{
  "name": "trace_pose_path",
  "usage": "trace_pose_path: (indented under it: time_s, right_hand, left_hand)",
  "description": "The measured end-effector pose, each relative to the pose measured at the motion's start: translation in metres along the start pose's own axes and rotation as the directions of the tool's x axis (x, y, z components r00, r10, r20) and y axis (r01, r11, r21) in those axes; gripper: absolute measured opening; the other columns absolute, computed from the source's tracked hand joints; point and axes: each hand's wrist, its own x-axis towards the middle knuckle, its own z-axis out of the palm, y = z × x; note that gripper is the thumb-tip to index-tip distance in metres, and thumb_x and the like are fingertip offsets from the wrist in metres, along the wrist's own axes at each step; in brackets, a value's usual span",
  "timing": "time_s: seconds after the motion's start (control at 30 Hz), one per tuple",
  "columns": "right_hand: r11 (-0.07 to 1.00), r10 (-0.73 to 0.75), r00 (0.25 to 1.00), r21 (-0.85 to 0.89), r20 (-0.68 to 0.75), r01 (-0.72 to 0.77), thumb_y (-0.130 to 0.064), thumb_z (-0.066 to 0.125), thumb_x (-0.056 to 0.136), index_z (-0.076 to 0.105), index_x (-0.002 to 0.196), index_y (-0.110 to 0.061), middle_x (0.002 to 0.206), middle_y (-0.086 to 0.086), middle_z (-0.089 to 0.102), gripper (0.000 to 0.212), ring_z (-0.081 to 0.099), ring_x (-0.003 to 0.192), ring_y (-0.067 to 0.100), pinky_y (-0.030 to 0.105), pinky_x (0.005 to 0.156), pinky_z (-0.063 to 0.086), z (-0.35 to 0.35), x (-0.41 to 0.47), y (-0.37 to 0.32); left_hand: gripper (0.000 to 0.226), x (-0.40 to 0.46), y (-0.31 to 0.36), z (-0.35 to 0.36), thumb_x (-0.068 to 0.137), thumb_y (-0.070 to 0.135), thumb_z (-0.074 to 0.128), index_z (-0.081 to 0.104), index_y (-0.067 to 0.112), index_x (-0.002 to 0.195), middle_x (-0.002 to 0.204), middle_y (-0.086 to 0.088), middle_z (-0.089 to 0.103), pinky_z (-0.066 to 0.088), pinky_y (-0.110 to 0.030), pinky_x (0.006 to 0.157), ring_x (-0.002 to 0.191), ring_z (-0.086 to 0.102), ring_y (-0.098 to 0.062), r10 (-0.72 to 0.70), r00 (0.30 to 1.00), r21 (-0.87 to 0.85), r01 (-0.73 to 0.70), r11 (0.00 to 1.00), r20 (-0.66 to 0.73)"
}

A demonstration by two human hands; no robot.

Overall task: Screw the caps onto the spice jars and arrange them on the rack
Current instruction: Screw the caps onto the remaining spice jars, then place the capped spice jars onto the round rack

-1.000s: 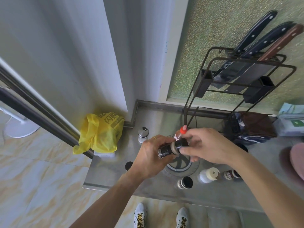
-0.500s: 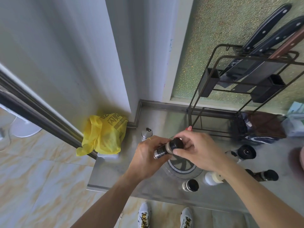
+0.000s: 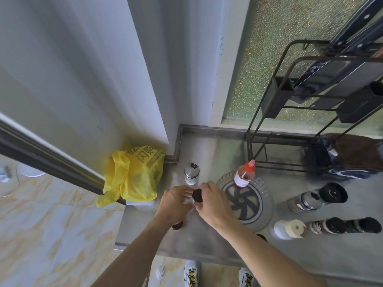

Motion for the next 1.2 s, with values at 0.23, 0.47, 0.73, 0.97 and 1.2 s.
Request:
trace_pose_path:
  time_s: [0.23,0.47,0.73,0.97,1.2]
  right_hand:
    - [1.0,-0.001,0.998,0.016,-0.057,0.002,-0.027,0.066,0.091,0.06,0.112,-0.011,0.104,0.007,0.056,0.027,0.067,0.089,0.029,0.036,0.073,0.051,0.023,0.003,0.001]
    - [0.989,0.084,0.993,0.131,-0.081,-0.073,-0.017,0.064,0.091,0.056,0.126,-0.018,0.115,0.0,0.06,0.036,0.064,0.105,0.024,0.037,0.087,0.051,-0.009,-0.022,0.035]
    - [0.934,0.346,0.875,0.216,-0.337,-0.286,-0.007,0.08,0.079,0.073,0.1,-0.017,0.083,-0.007,0.072,0.024,0.068,0.072,0.007,0.034,0.07,0.062,-0.104,-0.103,0.149]
    - [0.887,0.454,0.884,0.155,-0.113,-0.435,-0.04,0.083,0.075,0.064,0.119,-0.027,0.105,-0.007,0.067,0.05,0.065,0.086,0.008,0.022,0.071,0.048,-0.105,-0.128,0.203]
    - [0.887,0.462,0.884,0.035,-0.062,-0.461,-0.05,0.079,0.074,0.053,0.13,-0.03,0.118,-0.01,0.062,0.065,0.065,0.104,0.013,0.033,0.082,0.054,-0.074,-0.134,0.201]
  left_hand:
    - [0.05,0.01,-0.009,0.005,0.072,-0.012,0.044,0.076,0.015,0.099,0.092,0.004,0.078,0.059,-0.021,0.08,0.084,0.074,-0.009,-0.077,0.997,-0.028,0.076,0.997,-0.012]
    - [0.048,0.052,0.029,-0.018,0.086,0.026,0.068,0.056,0.029,0.133,0.133,-0.006,0.057,0.051,-0.038,0.089,0.114,0.059,-0.029,0.028,0.972,0.193,0.017,0.981,-0.231]
    - [0.034,0.089,0.051,0.002,0.082,0.016,0.061,0.069,0.025,0.114,0.112,-0.007,0.072,0.054,-0.034,0.082,0.097,0.068,-0.03,-0.003,0.999,0.421,0.025,0.907,-0.053]
    - [0.042,0.062,0.098,-0.012,0.072,0.025,0.079,0.072,0.021,0.113,0.103,0.001,0.077,0.054,-0.03,0.085,0.095,0.072,-0.024,0.175,0.961,0.321,-0.1,0.942,-0.212]
    - [0.051,0.046,0.123,0.029,0.062,0.033,0.087,0.071,0.029,0.111,0.102,0.01,0.076,0.057,-0.028,0.088,0.092,0.071,-0.011,0.178,0.982,0.28,-0.155,0.947,-0.06]
